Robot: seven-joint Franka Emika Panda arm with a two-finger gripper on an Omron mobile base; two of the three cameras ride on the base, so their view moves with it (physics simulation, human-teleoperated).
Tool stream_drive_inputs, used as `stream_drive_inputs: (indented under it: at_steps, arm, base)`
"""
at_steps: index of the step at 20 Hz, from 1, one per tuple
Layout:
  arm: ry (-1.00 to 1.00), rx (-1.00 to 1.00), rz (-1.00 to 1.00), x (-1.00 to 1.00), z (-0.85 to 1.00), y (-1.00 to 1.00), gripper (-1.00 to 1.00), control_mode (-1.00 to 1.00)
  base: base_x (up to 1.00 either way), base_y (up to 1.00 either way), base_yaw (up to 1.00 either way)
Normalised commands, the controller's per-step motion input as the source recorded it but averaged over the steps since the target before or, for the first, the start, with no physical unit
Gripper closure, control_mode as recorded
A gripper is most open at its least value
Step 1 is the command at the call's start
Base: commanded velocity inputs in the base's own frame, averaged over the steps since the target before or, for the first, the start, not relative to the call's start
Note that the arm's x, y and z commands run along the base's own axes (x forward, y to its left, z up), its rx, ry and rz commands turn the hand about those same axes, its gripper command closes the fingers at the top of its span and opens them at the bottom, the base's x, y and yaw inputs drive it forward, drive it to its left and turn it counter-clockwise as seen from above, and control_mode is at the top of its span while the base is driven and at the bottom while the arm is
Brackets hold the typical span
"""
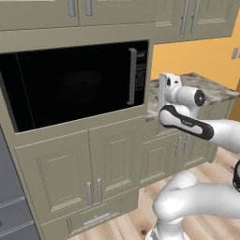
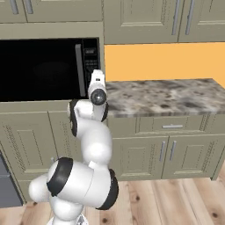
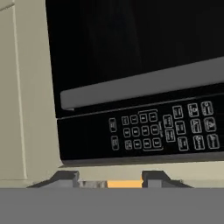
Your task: Pick the broccoli from the sink and place it in the bowl. Then pick the bowl and place it in the microwave. Then close the microwave door and press the start button.
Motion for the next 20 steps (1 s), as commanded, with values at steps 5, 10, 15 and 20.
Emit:
stream_drive_inputs:
  at_steps: [5, 10, 15, 20]
  arm:
    - [0.00, 0.00, 0.00, 0.21, -0.37, 0.12, 1.00, -1.00]
    - [-0.03, 0.00, 0.00, 0.02, -0.24, 0.23, 1.00, -1.00]
    - [-0.03, 0.00, -0.01, 0.29, 0.01, 0.08, 1.00, -1.00]
    - [0.00, 0.00, 0.00, 0.28, 0.00, 0.13, 1.00, -1.00]
  base:
    - [0.00, 0.00, 0.00]
    - [0.00, 0.00, 0.00]
    - [0.00, 0.00, 0.00]
    - [0.00, 0.00, 0.00]
